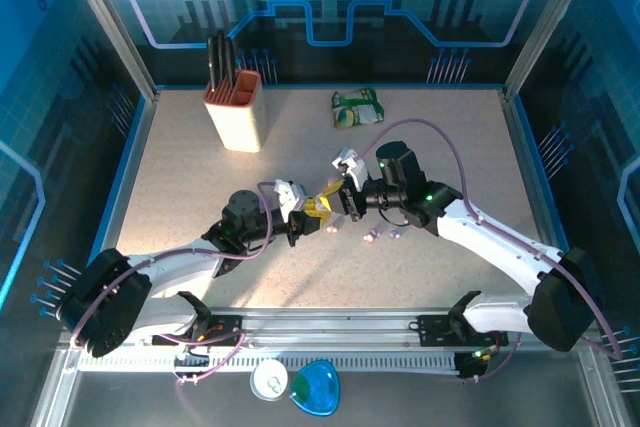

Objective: Insert wireless bluetooth earbuds into charging case

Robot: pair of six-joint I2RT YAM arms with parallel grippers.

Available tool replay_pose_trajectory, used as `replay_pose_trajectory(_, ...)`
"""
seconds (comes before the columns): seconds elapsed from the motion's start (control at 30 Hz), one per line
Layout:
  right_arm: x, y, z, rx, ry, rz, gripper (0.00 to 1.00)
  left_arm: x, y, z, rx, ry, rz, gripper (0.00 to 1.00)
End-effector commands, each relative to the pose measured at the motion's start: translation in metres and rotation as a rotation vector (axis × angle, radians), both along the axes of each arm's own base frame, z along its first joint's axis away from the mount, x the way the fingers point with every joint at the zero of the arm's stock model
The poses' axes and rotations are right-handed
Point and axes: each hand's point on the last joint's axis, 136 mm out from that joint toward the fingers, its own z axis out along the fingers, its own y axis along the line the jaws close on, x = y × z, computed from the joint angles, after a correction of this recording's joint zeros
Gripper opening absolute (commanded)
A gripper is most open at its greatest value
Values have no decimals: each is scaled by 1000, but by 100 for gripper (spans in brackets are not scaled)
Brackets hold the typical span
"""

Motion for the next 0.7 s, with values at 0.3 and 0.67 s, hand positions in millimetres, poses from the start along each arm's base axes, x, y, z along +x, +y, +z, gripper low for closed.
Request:
replay_pose_trajectory(0.3,2,4,-15,-5,3,-12,15,4,-7,24,-48,-55,-27,0)
replay_pose_trajectory(0.67,-3,-3,-8,-2,9,-10,39,4,-7,27,-58,-58,-22,0)
